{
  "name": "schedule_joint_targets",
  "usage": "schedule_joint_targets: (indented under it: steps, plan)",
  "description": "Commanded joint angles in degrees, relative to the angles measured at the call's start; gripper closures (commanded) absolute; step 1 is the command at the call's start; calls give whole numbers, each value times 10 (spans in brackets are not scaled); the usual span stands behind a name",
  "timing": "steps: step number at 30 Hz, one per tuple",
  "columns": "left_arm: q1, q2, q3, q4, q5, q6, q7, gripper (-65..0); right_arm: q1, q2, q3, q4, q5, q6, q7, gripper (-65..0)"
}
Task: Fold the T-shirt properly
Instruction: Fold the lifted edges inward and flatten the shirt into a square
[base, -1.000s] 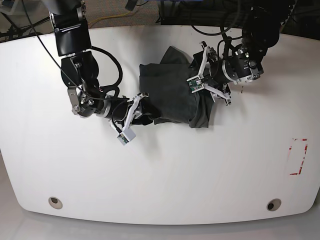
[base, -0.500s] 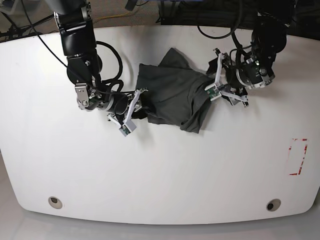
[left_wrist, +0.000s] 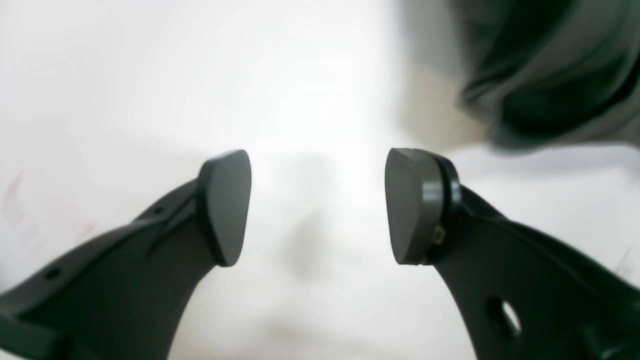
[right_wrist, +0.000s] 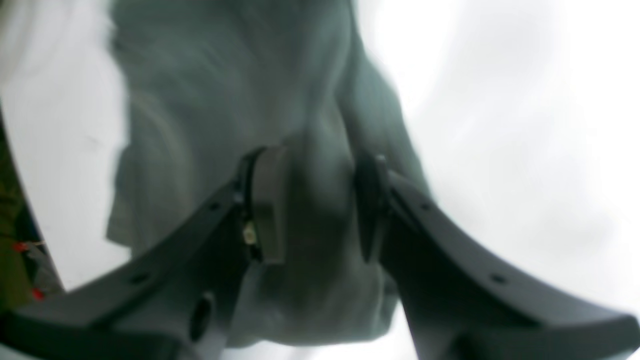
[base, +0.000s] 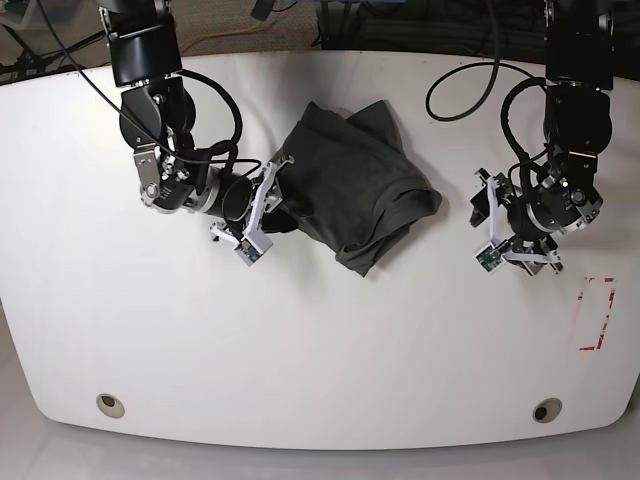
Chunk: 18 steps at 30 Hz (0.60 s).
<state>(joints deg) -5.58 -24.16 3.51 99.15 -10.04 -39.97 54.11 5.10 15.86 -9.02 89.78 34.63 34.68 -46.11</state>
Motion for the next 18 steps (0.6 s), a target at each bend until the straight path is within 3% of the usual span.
schedule_joint_targets:
  steps: [1, 6, 12, 18]
  plan:
    - [11, 7, -3, 65, -7, 0, 22, -390, -8, 5, 42, 45, -2, 3, -12, -203]
    - [74, 43, -3, 122, -6, 0, 33, -390, -15, 5, 88, 58, -51, 3, -22, -203]
    - [127, 115, -1, 120, -4, 0, 33, -390, -17, 4, 95, 34, -145, 7, -19, -203]
    - [131, 147, -1, 87, -3, 0, 28, -390, -44, -14, 92, 26, -157, 7, -19, -203]
